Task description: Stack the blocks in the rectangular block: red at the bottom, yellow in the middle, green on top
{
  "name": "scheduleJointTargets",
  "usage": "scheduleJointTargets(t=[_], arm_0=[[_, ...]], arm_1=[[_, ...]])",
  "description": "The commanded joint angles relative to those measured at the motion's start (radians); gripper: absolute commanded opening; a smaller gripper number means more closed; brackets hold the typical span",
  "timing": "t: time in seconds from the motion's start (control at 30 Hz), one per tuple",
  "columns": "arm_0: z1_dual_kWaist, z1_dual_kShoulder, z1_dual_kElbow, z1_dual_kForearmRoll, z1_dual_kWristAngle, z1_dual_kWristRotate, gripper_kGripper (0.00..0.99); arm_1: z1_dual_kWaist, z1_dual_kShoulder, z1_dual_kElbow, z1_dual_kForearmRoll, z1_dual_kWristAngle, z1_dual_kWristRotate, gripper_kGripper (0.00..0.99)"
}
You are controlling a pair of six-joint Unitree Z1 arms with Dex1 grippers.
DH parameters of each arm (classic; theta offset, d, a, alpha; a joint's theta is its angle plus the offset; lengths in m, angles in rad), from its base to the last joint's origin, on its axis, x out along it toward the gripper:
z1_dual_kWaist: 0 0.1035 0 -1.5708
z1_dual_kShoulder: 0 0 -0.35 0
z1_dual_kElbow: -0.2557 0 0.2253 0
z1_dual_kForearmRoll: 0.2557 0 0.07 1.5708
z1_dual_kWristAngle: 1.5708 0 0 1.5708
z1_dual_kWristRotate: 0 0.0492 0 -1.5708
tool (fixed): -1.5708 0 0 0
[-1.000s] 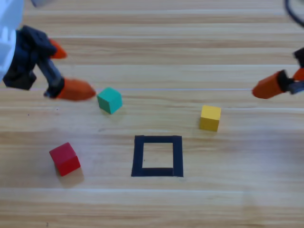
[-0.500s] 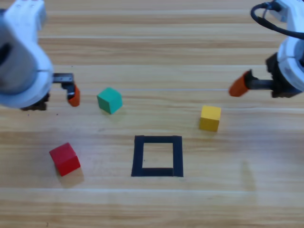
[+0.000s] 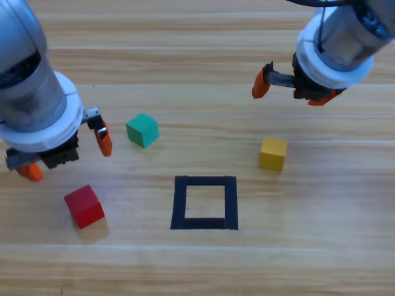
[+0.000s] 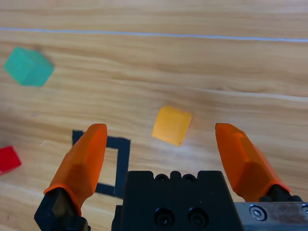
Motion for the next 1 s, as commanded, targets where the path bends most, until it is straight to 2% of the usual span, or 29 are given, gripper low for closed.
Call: scheduleJointTargets(t=[0.03,0.2,0.53,0.73,1.0], arm_0=[[0.059,0.100,0.017,0.019,-0.060,-0.067,0.974],[0.068,0.146,0.014,0.013,-0.105,-0.083,0.966],[0.077,0.179,0.035,-0.052,-0.134,-0.098,0.960],[0.106,0.181,0.138,-0.173,-0.168,-0.089,0.960],[0.115,0.193,0.172,-0.216,-0.172,-0.083,0.960]], arm_1=[[0.061,0.153,-0.098,0.111,-0.092,0.067,0.983],[0.064,0.218,-0.142,0.137,-0.095,0.090,0.976],[0.064,0.302,-0.168,0.137,-0.092,0.116,0.946],[0.064,0.331,-0.175,0.143,-0.084,0.130,0.922],[0.064,0.351,-0.176,0.158,-0.069,0.142,0.920]])
